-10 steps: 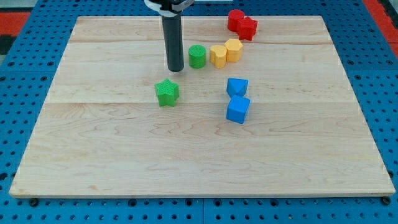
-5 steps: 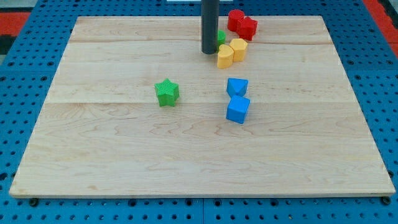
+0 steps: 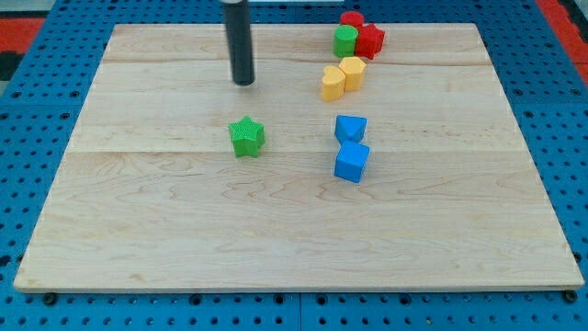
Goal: Move the green circle towards the left side of the red star and green star towards top
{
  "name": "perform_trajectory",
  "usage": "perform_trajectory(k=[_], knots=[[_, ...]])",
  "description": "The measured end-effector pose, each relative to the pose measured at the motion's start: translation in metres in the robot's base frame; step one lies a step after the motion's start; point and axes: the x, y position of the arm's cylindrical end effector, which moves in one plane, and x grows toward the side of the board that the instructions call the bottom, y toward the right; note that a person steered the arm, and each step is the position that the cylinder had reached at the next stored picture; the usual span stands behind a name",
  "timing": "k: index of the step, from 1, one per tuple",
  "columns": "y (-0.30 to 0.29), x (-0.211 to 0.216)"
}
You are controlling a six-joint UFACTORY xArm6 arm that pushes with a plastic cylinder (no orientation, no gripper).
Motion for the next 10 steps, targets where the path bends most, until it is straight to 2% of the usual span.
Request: perform_trajectory(k=[1,2,3,4,5,6,9,10], knots=[[0.011,0.040],[-0.012,0.100],[-0.041,0.115],[0.007,0.123],[-0.004,0.196],[0.036,0.161],[0.045,0.033],[0.057,0.069]])
